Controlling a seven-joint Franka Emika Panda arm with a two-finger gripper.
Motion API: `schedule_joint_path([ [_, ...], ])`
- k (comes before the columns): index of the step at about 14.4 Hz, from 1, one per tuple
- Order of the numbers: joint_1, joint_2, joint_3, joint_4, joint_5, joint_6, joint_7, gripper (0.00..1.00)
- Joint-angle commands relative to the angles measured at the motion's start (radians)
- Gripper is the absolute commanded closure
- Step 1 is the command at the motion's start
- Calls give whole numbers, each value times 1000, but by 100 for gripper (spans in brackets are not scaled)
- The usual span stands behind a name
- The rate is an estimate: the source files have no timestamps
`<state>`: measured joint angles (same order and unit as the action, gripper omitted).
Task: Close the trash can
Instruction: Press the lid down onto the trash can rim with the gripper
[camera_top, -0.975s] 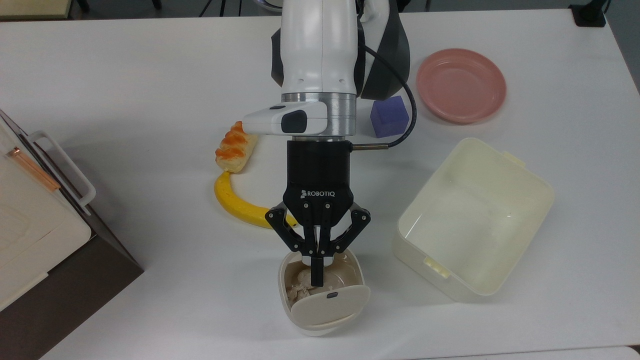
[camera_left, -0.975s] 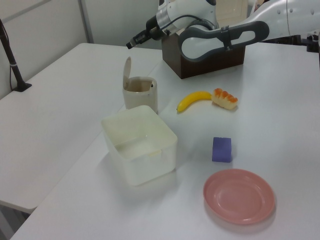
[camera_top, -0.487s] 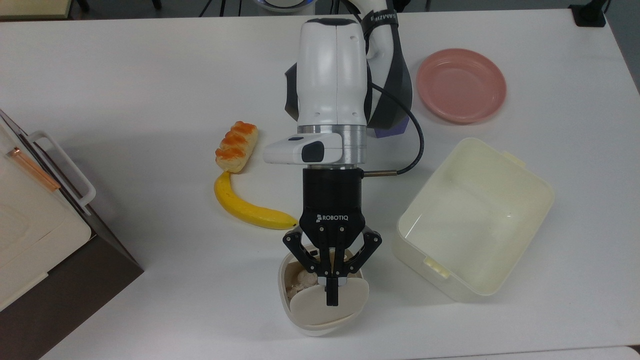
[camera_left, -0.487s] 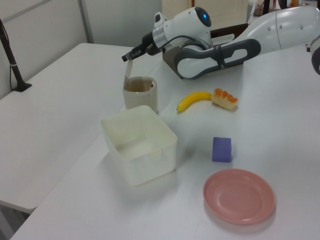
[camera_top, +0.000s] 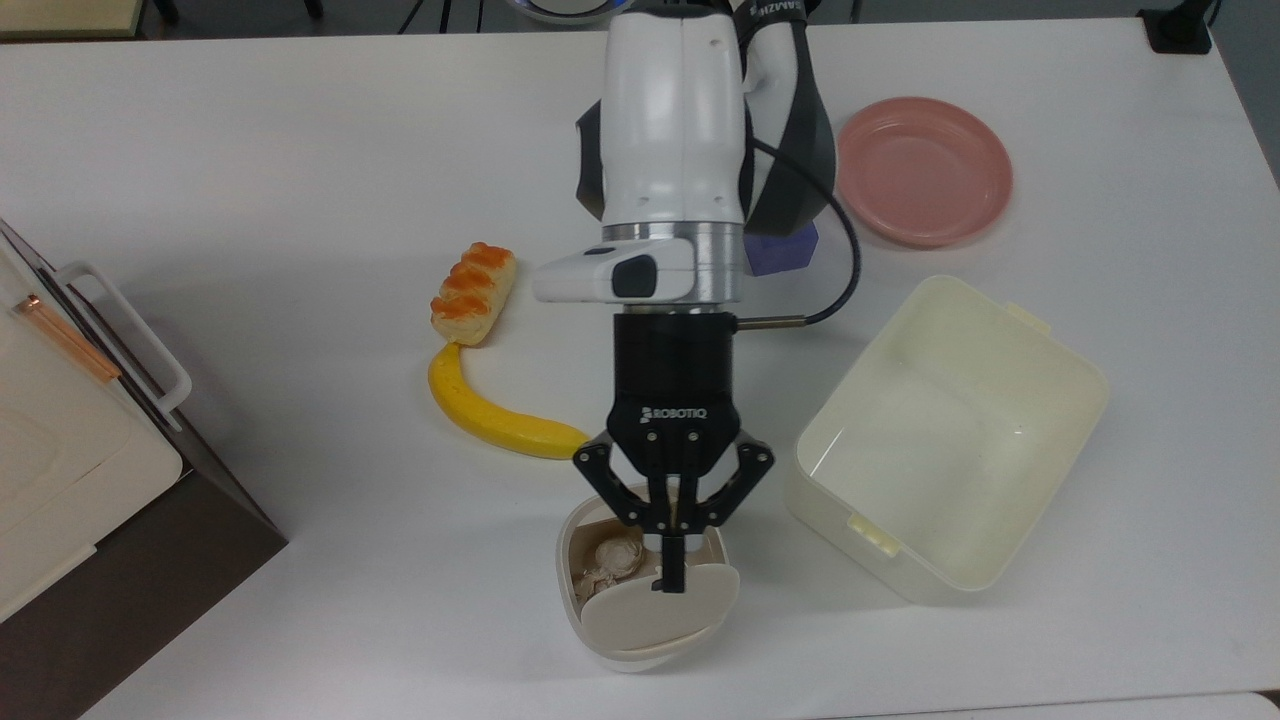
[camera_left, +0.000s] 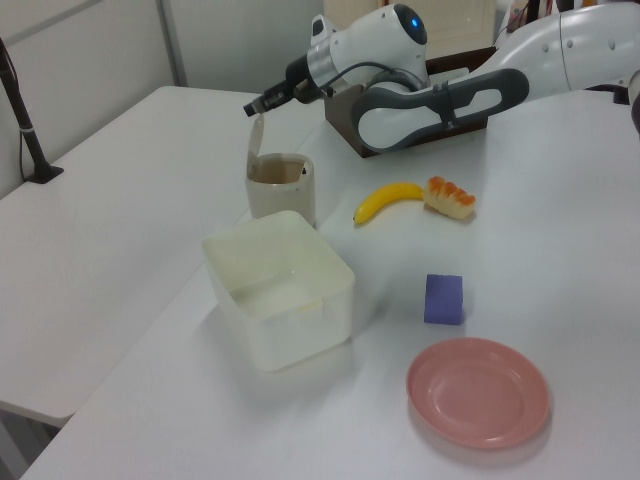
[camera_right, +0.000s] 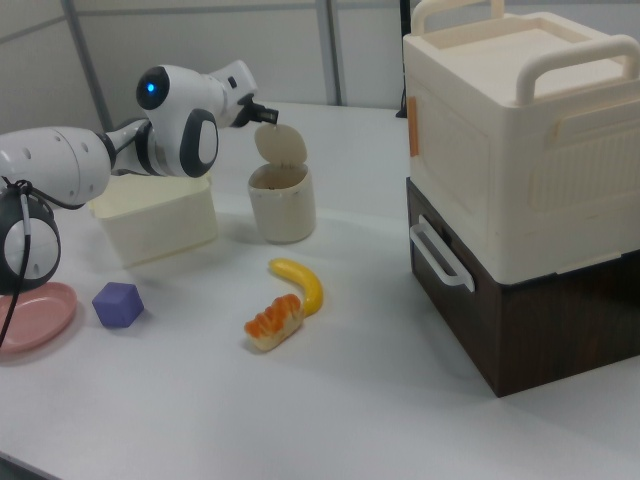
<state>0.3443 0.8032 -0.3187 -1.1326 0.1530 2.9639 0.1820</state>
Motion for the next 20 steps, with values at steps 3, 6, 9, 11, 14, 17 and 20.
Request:
schedule_joint_path([
  [3,16,-68,-22,-128,14,-3,5,100],
  [6,16,-67,-22,-171,10,-51,-6,100],
  [9,22,-68,-19,-206,11,-71,-6,100],
  [11,25,-76,-16,-242,11,-74,-7,100],
  [14,27,-114,-5,-309,7,-91,-21,100],
  [17,33,-121,-2,-328,7,-138,-26,100],
  [20,36,-121,6,-332,7,-157,-26,100],
])
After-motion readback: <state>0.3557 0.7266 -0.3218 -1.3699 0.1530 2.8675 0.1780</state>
